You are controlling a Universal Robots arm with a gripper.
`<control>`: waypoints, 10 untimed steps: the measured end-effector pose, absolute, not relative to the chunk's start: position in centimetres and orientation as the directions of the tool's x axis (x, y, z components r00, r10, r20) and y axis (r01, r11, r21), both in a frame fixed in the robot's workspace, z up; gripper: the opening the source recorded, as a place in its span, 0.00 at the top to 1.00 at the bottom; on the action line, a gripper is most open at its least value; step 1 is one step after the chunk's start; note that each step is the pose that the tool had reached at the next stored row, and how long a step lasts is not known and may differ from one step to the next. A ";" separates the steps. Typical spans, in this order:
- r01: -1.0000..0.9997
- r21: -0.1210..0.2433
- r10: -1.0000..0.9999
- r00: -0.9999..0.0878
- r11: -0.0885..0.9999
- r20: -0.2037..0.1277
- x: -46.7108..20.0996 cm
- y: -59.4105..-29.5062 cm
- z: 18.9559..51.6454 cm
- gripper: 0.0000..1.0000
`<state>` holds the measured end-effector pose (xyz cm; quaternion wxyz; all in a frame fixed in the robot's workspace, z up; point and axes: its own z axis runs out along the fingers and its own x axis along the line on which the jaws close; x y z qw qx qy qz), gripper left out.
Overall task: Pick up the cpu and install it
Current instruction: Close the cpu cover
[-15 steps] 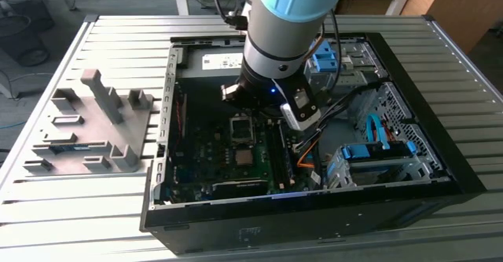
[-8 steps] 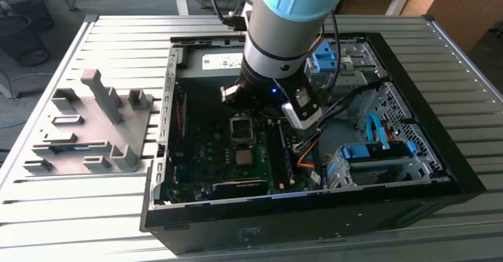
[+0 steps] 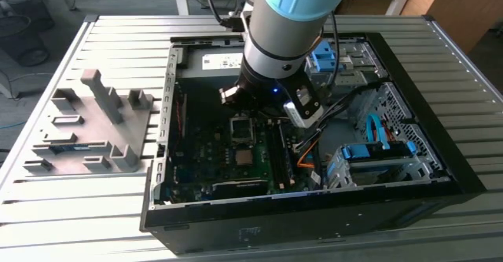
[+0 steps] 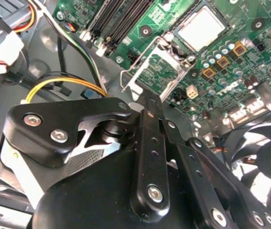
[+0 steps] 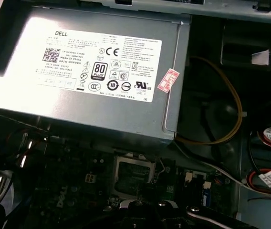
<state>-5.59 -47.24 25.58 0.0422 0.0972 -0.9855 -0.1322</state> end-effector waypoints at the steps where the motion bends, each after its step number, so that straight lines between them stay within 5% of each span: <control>1: -0.186 0.269 -0.209 -0.976 0.945 0.058 -5.6 -47.2 25.6 0.90; 10: -0.234 0.269 -0.258 -0.964 0.934 0.058 -5.6 -47.2 25.6 0.90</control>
